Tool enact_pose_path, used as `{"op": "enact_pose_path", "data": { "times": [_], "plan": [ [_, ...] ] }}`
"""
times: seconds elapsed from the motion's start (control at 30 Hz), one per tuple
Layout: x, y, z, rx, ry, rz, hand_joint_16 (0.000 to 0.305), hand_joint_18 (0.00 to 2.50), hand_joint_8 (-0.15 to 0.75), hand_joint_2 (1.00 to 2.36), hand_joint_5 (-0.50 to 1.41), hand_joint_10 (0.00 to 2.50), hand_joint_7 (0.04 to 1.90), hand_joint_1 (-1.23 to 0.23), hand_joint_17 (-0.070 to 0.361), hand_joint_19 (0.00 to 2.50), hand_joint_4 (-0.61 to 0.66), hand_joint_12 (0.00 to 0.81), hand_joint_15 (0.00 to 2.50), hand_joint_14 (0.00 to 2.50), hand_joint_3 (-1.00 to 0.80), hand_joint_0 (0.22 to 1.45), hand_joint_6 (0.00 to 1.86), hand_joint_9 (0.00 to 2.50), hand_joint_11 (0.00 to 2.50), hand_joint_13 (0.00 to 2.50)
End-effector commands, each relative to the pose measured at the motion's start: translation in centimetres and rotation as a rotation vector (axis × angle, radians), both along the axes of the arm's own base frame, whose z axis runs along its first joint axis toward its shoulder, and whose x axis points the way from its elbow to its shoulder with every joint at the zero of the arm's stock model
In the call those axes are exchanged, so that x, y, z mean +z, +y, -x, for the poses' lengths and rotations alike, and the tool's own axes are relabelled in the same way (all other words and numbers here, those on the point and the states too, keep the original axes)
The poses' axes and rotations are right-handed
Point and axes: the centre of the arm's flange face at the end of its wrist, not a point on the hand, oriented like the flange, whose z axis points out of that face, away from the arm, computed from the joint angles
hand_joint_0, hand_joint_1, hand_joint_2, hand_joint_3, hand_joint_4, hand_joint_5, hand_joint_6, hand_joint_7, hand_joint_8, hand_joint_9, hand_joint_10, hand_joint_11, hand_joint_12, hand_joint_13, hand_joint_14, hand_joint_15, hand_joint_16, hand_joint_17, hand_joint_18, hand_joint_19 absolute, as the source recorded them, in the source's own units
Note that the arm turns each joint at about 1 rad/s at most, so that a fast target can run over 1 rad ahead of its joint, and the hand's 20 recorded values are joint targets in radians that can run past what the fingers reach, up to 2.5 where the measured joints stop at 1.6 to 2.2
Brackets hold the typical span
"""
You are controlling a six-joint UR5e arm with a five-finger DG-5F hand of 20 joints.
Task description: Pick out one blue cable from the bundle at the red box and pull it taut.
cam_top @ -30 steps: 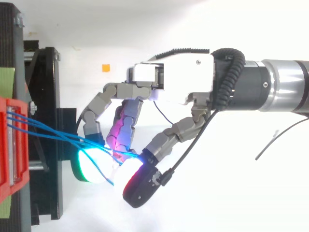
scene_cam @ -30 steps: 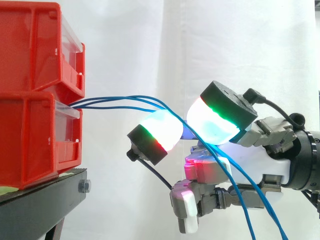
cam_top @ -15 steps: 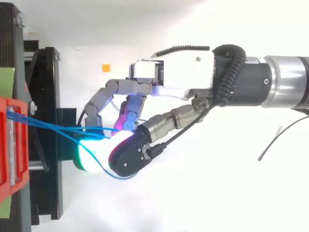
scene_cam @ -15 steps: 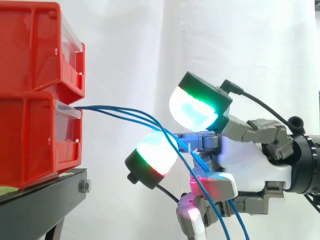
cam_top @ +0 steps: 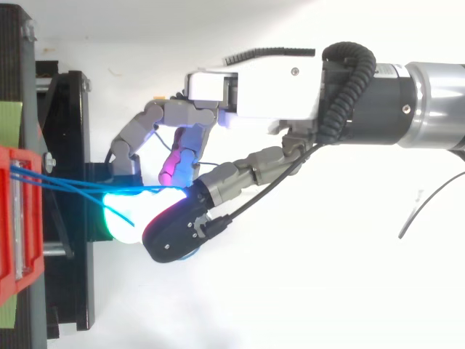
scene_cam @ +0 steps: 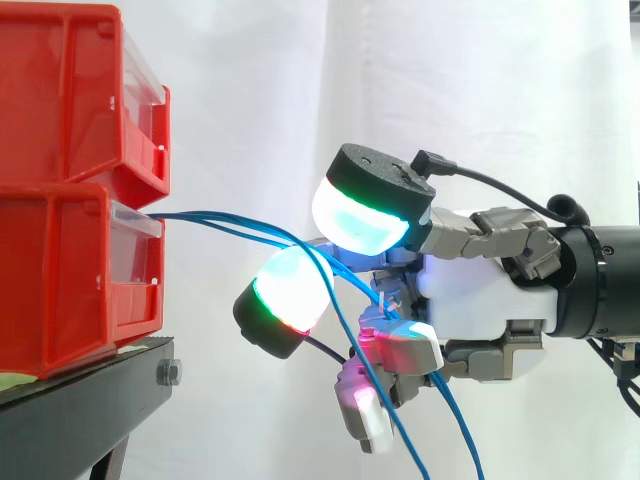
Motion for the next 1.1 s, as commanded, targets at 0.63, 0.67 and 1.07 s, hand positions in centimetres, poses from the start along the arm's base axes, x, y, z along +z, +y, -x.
{"op": "enact_pose_path", "data": {
  "times": [0.63,0.67,1.07],
  "plan": [
    [-0.1,0.1,0.0,-0.086,0.02,0.078,0.046,0.82,0.257,1.01,-0.11,0.03,0.81,-0.47,0.103,0.69,0.04,0.366,0.66,0.02,-0.4,0.56,0.87,1.28,0.91,1.01],
    [-0.1,0.1,0.0,-0.093,0.02,0.075,0.046,0.82,0.26,1.01,-0.11,0.03,0.81,-0.49,0.103,0.68,0.04,0.365,0.66,0.02,-0.4,0.56,0.88,1.28,0.9,1.01],
    [-0.5,-0.9,0.6,-0.165,0.066,0.082,0.046,0.83,0.26,1.01,-0.12,0.03,0.79,-0.51,0.104,0.69,0.03,0.362,0.65,0.02,-0.42,0.56,0.89,1.28,0.91,1.01]
  ]
}}
